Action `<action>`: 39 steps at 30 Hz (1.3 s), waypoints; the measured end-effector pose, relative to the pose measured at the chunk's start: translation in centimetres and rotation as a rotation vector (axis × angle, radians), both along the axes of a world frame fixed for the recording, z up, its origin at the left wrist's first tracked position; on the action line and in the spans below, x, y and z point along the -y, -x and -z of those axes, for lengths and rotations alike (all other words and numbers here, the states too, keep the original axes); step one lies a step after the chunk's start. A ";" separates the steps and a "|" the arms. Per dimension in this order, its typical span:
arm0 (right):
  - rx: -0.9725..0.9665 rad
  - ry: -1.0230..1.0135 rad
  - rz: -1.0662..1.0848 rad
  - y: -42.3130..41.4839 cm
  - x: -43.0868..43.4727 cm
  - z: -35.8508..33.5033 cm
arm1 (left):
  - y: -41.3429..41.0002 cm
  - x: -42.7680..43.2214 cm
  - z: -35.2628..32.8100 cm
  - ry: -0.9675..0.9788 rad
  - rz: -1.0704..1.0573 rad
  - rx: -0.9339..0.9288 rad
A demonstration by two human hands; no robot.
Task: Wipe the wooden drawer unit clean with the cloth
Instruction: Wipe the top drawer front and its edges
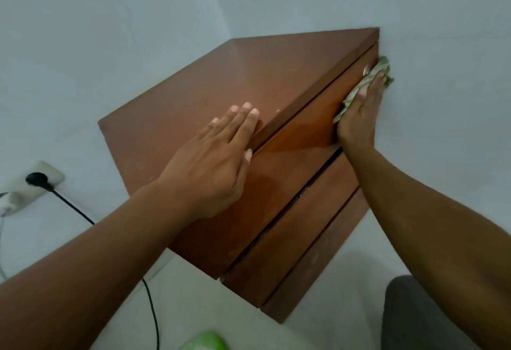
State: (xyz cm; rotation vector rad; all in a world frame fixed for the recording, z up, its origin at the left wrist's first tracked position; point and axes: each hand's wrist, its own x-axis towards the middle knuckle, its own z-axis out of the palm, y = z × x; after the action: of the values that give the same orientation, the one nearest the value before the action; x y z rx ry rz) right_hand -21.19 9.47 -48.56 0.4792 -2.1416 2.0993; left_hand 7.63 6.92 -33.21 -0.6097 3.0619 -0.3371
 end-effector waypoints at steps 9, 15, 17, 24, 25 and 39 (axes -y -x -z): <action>0.185 0.143 0.161 -8.6 -3.3 -2.8 | -0.2 0.4 0.0 -0.078 -0.056 -0.071; -0.266 0.222 -0.257 -33.1 -5.3 1.0 | -3.3 -0.6 0.0 0.065 0.048 -0.125; -0.361 0.170 -0.263 -34.3 -3.2 1.3 | -7.1 -0.5 0.3 0.241 0.131 -0.027; -0.514 0.141 -0.170 -25.4 -1.4 -0.5 | -9.4 0.5 0.9 0.384 0.222 -0.043; -0.491 0.143 -0.141 -23.2 -1.1 -1.0 | -9.4 0.5 0.9 0.408 0.217 -0.036; -0.712 0.130 -0.115 -17.2 -3.8 -6.6 | -9.5 -0.2 1.2 0.604 0.203 -0.061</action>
State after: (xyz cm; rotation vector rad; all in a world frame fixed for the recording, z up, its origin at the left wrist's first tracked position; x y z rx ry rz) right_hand -3.95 13.23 -41.91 1.1441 -1.5845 1.7217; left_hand 17.17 7.16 -34.44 -0.3037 3.0603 -1.2924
